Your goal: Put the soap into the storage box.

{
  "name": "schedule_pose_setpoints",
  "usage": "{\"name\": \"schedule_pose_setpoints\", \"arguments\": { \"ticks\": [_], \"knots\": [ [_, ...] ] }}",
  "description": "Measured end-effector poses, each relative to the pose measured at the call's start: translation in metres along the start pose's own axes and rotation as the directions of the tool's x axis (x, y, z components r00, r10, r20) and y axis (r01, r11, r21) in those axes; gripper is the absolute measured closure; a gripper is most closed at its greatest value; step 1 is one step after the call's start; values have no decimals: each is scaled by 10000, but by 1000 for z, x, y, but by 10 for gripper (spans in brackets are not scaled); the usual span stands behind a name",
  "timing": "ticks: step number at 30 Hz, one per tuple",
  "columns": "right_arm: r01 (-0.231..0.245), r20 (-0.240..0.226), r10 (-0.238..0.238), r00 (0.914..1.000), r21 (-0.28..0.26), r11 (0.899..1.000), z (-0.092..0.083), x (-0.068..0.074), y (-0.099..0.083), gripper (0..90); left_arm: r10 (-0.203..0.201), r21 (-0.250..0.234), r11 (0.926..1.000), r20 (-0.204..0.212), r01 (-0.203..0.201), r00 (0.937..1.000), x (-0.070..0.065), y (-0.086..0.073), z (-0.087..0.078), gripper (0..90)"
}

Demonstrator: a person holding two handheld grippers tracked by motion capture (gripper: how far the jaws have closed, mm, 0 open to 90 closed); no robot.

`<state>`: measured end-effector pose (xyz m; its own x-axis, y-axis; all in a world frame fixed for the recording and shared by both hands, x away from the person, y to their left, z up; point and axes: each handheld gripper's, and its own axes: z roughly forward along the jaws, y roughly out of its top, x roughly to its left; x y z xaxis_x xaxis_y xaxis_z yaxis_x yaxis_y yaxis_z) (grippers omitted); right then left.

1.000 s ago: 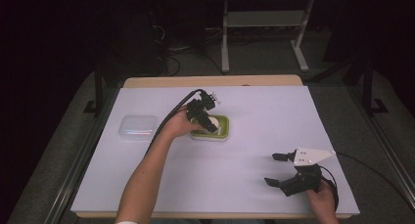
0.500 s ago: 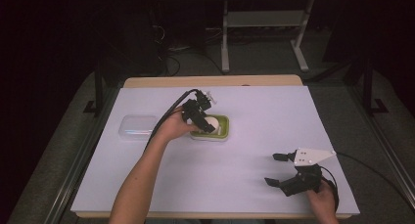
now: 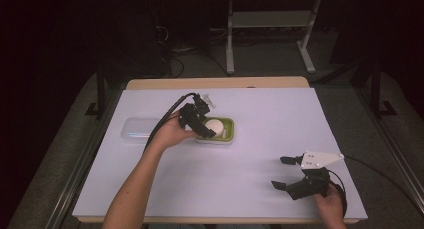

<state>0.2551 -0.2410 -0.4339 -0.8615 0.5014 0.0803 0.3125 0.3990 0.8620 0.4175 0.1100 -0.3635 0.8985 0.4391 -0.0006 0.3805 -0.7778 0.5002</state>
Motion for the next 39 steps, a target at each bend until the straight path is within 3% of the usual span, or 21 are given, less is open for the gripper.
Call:
{"name": "schedule_pose_setpoints", "arguments": {
  "ticks": [5,26,39],
  "knots": [
    [-65,115,65,9999,-4,10000,-1,-1,-1,131,-201,-91,9998,30,201,9998,-3,-9,-5,253],
    [-186,346,181,9992,155,9997,0,-3,-2,131,-106,-372,9993,-22,105,9999,-19,-47,-21,245],
    [-243,528,228,9983,286,9993,-1,-3,-3,131,-452,-747,9962,10,451,9990,-24,-76,-26,231]
  ]
}}
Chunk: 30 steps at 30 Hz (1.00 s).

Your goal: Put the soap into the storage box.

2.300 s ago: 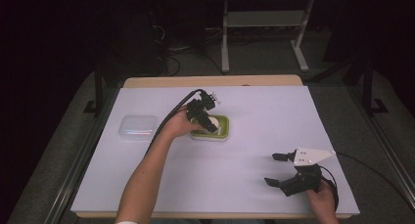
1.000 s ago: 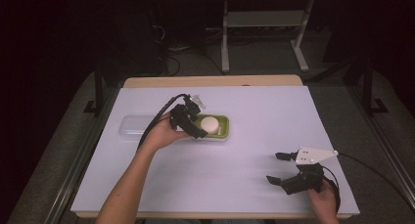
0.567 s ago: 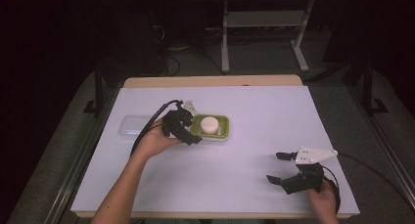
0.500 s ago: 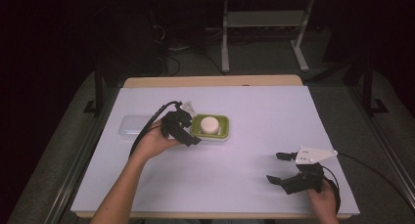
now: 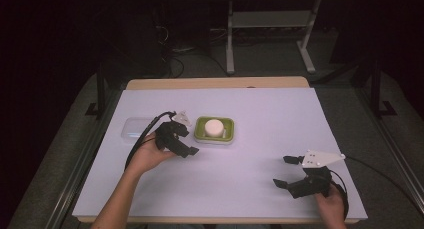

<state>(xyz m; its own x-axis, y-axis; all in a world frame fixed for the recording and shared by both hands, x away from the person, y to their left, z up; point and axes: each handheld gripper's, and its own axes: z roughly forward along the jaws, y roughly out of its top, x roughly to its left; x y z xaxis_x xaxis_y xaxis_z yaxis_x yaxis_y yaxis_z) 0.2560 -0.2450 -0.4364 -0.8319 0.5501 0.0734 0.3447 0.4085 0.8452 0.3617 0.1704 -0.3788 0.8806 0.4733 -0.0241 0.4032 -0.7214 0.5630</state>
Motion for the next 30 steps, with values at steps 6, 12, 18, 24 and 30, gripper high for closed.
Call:
{"name": "schedule_pose_setpoints", "arguments": {
  "ticks": [6,12,18,24,30],
  "knots": [
    [-75,87,74,9999,59,10000,-1,0,-2,131,60,-19,10000,-46,-60,10000,-3,-10,-3,231],
    [-90,153,88,9998,114,9999,-2,-1,-3,130,174,-77,9998,-186,-175,9997,-9,-19,-7,231],
    [-60,183,56,9998,181,9998,-2,0,-2,130,124,-181,9998,-283,-130,9995,-15,-30,-12,229],
    [27,219,-31,9998,181,9998,-2,2,-1,131,238,-197,9995,-340,-245,9991,-21,-39,-14,223],
    [18,213,-23,9998,202,9998,-1,2,-2,131,217,-228,9995,-369,-226,9991,-25,-46,-16,208]
  ]
}}
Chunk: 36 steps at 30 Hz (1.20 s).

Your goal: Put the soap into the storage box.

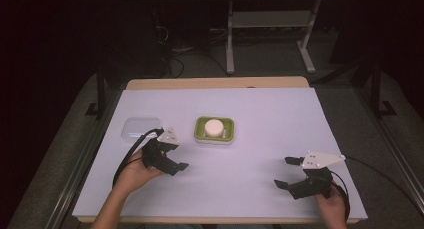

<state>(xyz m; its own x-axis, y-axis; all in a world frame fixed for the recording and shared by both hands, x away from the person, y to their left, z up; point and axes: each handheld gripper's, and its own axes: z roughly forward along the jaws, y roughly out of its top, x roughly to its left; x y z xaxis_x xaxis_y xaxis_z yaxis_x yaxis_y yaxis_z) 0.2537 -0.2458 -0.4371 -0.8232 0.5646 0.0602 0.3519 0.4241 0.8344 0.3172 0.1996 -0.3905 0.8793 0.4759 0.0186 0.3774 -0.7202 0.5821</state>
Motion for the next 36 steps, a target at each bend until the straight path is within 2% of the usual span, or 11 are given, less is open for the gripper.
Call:
{"name": "schedule_pose_setpoints", "arguments": {
  "ticks": [6,29,36],
  "knots": [
    [-3,13,3,10000,5,10000,0,0,0,131,62,-16,10000,-5,-62,10000,-4,-7,-1,199],
    [12,88,-14,10000,201,9998,2,1,-1,131,-450,-354,9984,-176,443,9988,-17,-44,-9,167],
    [31,89,-33,10000,236,9997,3,2,-1,131,-492,-381,9981,-276,481,9984,-22,-57,-8,167]
  ]
}}
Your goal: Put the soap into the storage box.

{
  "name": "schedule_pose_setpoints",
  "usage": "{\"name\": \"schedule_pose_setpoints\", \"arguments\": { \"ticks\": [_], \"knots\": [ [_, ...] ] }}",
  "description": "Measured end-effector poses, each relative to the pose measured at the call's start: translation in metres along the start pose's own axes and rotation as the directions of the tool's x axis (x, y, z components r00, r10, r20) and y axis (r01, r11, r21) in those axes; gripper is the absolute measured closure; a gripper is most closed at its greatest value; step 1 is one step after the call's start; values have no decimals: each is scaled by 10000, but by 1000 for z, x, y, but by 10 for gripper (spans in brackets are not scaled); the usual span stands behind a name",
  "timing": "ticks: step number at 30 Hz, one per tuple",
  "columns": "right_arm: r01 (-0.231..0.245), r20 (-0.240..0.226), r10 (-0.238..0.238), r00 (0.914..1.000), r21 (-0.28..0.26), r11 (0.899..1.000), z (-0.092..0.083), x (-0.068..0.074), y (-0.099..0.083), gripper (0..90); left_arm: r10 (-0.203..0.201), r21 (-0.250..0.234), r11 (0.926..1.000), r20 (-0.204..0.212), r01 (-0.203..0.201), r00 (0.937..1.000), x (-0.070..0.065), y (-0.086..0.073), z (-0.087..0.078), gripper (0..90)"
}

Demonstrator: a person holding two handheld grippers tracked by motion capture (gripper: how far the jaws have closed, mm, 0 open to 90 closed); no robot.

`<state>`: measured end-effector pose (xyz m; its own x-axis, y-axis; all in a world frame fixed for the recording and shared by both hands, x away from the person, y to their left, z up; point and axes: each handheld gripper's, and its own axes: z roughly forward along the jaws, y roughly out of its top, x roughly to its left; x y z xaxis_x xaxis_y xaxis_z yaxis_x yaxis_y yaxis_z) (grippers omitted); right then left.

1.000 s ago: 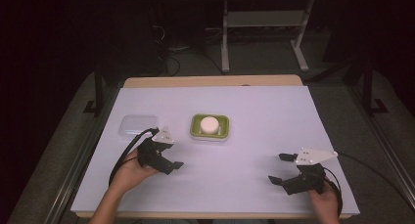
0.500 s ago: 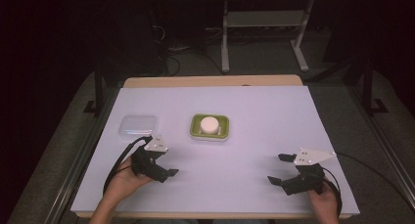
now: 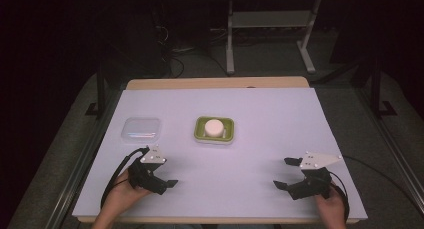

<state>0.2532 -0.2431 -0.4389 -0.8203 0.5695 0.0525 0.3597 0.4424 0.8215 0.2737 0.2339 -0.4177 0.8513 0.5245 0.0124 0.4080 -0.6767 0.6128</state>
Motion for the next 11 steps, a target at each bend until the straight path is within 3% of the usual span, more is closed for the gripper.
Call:
{"name": "schedule_pose_setpoints", "arguments": {
  "ticks": [5,9,11],
  "knots": [
    [42,-10,-42,10000,-19,10000,0,2,0,130,19,-44,10000,77,-19,10000,-6,-9,2,167],
    [132,-57,-132,9999,-56,9999,-2,3,1,131,32,-360,9993,59,-30,10000,-9,-15,3,167],
    [122,-83,-122,9999,-70,9999,-2,3,1,131,-186,-605,9980,41,188,9998,-7,-17,3,167]
  ]
}}
